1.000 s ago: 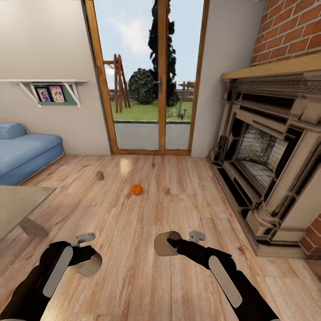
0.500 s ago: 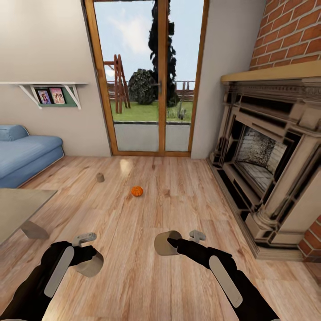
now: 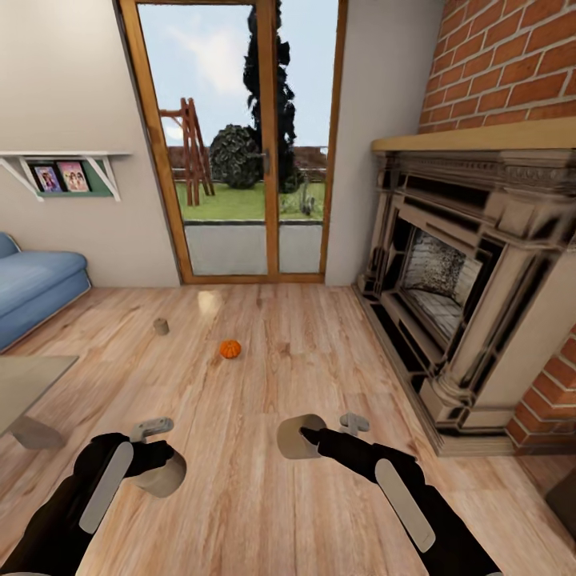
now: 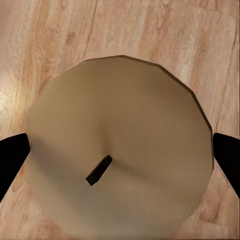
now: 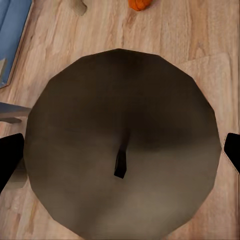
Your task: Place each of the two pumpkins and all three candles from the living room inside a cabinet in the living room (use any cabinet), then make sure every cabinet is closed, and position the cauldron so it is next to a table in the living room.
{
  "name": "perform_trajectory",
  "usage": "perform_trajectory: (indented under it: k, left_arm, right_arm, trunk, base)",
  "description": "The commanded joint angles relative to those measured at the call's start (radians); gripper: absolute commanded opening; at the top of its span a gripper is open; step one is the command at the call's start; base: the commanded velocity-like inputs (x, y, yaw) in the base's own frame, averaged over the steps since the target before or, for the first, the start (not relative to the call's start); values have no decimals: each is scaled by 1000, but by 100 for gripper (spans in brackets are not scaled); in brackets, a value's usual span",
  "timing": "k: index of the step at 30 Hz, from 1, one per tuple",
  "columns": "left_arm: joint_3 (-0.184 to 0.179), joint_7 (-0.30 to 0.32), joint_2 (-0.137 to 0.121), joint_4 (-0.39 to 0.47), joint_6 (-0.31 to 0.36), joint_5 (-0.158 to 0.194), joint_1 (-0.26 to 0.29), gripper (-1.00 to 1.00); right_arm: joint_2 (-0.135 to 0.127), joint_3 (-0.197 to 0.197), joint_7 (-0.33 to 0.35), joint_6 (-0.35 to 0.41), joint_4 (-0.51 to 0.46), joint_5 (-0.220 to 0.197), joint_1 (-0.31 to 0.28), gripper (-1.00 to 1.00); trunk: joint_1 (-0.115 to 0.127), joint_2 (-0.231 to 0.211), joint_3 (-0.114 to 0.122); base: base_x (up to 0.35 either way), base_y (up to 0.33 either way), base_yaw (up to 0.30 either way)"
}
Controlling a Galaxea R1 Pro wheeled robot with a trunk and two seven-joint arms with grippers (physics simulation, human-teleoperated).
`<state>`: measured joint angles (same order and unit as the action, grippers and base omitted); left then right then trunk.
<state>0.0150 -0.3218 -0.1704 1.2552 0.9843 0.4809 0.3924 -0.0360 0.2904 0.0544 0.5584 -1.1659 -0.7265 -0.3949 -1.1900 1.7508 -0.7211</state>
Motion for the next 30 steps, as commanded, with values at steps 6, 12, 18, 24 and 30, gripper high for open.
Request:
perform_trajectory:
  k: [6,12,18,24,30]
  left_arm:
    - [0,-9,-1,1,5,7,0,-100]
    - [0,-9,0,3,5,5,0,-100]
    - [-1,-8,0,3,4,5,0,-100]
    - [-2,-9,27,2,4,-2,0,-100]
    - [-3,-10,39,3,4,-7,0,-100]
  right_arm:
    - [0,2,2,2,0,0,0,-100]
    - [1,3,2,2,0,-1,-1,-100]
    - [1,3,1,1,0,0,-1,-100]
    - [0,2,1,0,-1,1,-1,-100]
    - [0,2,0,0,-3,2,0,-100]
  trunk:
    - [23,-42,18]
    - [46,-84,37]
    - [69,-126,56]
    - [92,-168,74]
    - [115,-210,93]
  base:
    - [0,0,-48]
    - [0,0,-1]
    - [0,0,0]
    - [0,0,0]
    - [0,0,0]
